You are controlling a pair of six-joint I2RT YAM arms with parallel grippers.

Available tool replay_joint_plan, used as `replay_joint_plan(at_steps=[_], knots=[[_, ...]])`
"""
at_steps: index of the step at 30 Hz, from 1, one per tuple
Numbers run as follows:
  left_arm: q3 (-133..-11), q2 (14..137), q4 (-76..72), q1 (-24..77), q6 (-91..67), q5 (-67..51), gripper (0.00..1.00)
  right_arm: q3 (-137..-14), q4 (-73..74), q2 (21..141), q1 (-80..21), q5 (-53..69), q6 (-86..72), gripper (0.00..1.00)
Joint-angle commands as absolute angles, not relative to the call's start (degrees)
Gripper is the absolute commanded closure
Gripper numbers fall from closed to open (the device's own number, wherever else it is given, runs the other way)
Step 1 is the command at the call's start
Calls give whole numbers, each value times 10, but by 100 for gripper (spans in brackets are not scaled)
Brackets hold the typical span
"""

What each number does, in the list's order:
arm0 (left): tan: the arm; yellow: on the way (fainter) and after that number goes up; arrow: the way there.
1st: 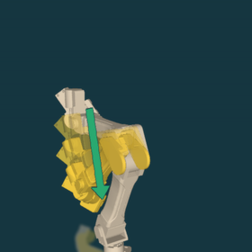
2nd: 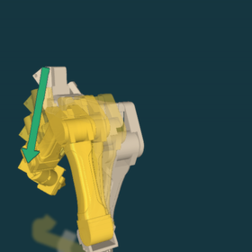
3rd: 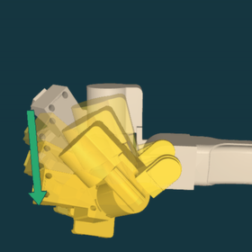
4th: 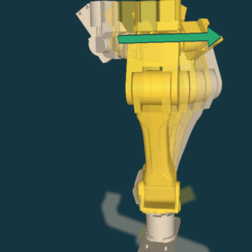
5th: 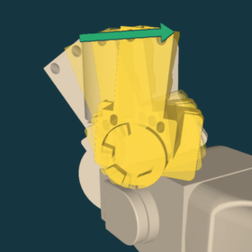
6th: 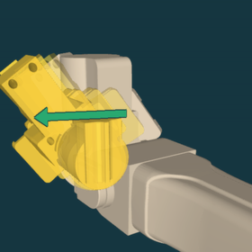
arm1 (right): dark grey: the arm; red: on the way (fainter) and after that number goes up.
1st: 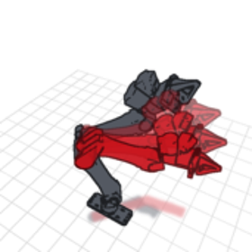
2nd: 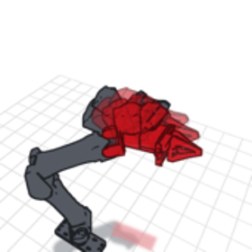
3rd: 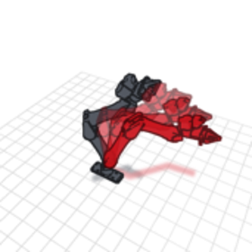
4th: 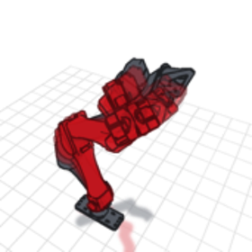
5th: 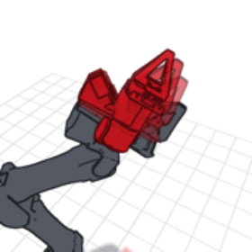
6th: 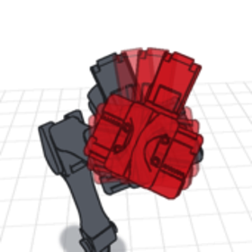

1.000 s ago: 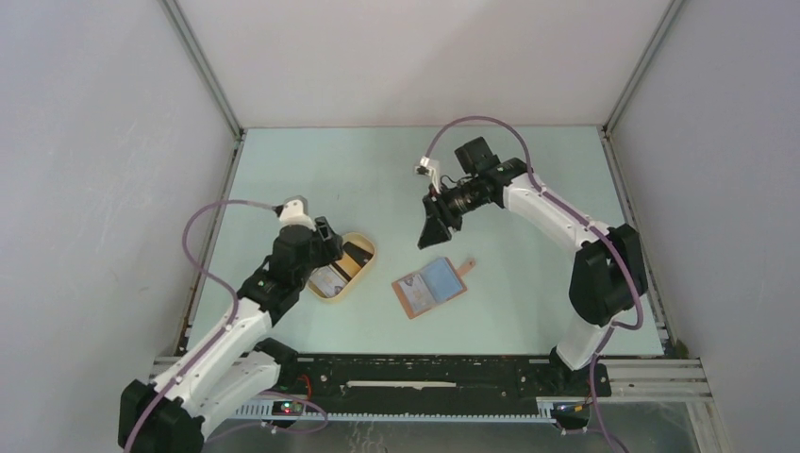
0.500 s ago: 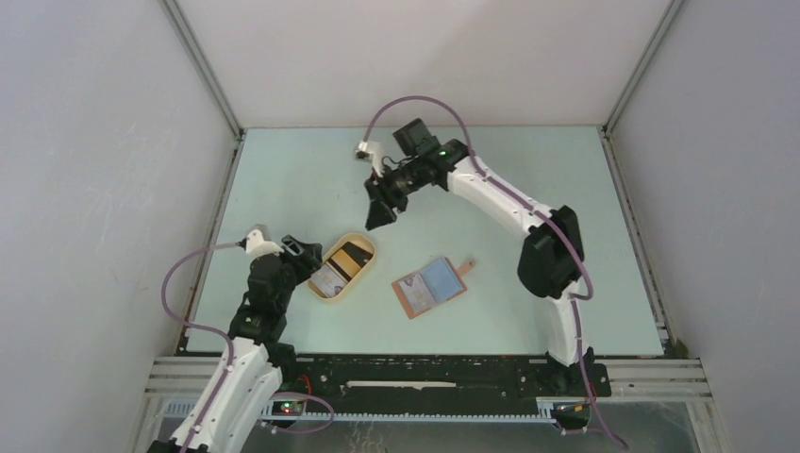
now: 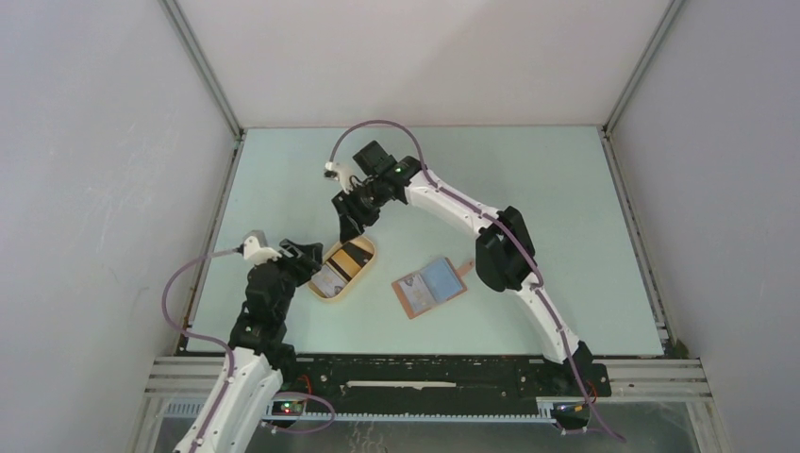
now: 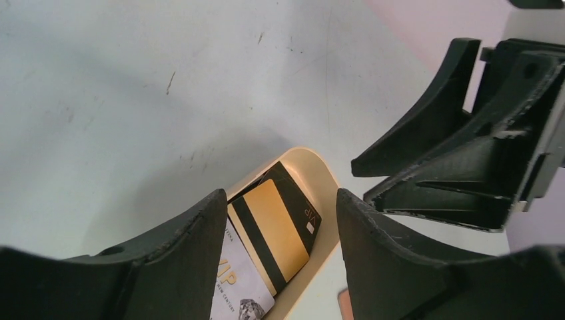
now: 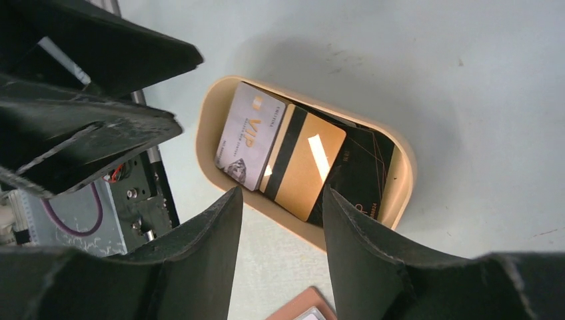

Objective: Put the credit cards into the card holder
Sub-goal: Pick up the credit card from the storage box.

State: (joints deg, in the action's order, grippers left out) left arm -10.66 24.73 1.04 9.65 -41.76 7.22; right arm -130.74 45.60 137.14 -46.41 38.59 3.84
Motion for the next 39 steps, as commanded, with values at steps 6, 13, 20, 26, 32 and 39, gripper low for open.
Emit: replay_joint_plan(at_steps=[6, 13, 20, 26, 32, 39], knots=[[-58, 167, 61, 92, -470, 91, 37, -1330, 467, 1412, -495, 336, -12, 43], [-57, 184, 58, 92, -472, 85, 39, -1332, 471, 1436, -508, 325, -14, 43], [-55, 204, 45, 92, -470, 67, 40, -1333, 480, 1448, -510, 314, -9, 43], [-51, 202, 40, 92, -468, 58, 41, -1326, 490, 1421, -510, 316, 17, 43], [-47, 202, 33, 92, -463, 44, 41, -1317, 490, 1411, -508, 300, 28, 41], [-41, 193, 31, 92, -462, 37, 42, -1312, 487, 1419, -506, 311, 24, 41]])
